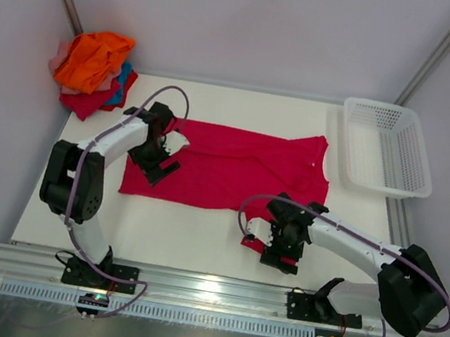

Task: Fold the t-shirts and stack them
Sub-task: Grap the side of the flattened tshirt closest away from the robot with both arms

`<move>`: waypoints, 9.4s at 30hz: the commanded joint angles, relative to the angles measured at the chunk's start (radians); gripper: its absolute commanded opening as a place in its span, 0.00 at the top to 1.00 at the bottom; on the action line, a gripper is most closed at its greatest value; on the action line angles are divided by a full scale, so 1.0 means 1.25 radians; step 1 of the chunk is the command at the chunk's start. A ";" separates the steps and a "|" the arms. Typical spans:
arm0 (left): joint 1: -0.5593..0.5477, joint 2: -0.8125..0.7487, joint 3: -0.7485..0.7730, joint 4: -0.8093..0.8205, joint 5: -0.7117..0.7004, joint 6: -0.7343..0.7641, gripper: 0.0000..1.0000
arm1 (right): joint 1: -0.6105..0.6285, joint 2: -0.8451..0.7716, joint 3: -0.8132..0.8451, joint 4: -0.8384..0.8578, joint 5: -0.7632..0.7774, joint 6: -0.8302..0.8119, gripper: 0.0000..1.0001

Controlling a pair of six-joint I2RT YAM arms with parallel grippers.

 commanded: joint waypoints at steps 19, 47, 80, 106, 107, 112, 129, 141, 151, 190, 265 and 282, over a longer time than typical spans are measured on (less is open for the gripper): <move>0.039 -0.138 -0.085 -0.120 0.114 0.322 0.12 | 0.008 0.023 -0.001 -0.009 -0.022 -0.013 0.17; 0.041 -0.034 -0.159 -0.011 0.087 0.293 0.30 | 0.008 0.026 0.008 -0.025 -0.026 -0.019 0.17; 0.066 0.052 -0.076 -0.081 0.117 0.255 1.00 | 0.008 0.044 0.026 -0.053 -0.036 -0.028 0.30; 0.068 0.068 -0.032 -0.110 0.127 0.250 1.00 | 0.008 0.130 0.026 -0.035 0.002 -0.036 0.97; 0.068 0.067 -0.032 -0.109 0.127 0.249 1.00 | 0.008 0.127 0.032 -0.037 0.009 -0.034 0.95; 0.069 0.071 -0.037 -0.104 0.131 0.251 1.00 | 0.008 0.076 0.070 -0.068 0.015 -0.037 0.04; 0.071 0.104 -0.003 -0.115 0.136 0.251 1.00 | 0.008 -0.043 0.045 -0.070 0.051 -0.066 0.04; 0.071 0.114 0.010 -0.121 0.136 0.244 1.00 | 0.008 0.036 -0.007 -0.057 0.035 -0.098 0.06; 0.072 0.116 0.010 -0.123 0.139 0.240 1.00 | 0.008 0.058 -0.007 -0.001 0.059 -0.087 0.07; 0.123 0.182 0.348 -0.200 0.193 0.176 1.00 | -0.079 0.033 0.306 0.022 0.353 -0.094 0.97; 0.096 0.030 -0.074 -0.087 0.142 0.303 0.56 | -0.084 0.128 0.296 -0.024 0.236 -0.030 0.97; 0.096 0.029 -0.045 -0.038 0.142 0.267 0.55 | -0.084 0.125 0.291 -0.025 0.230 -0.031 0.97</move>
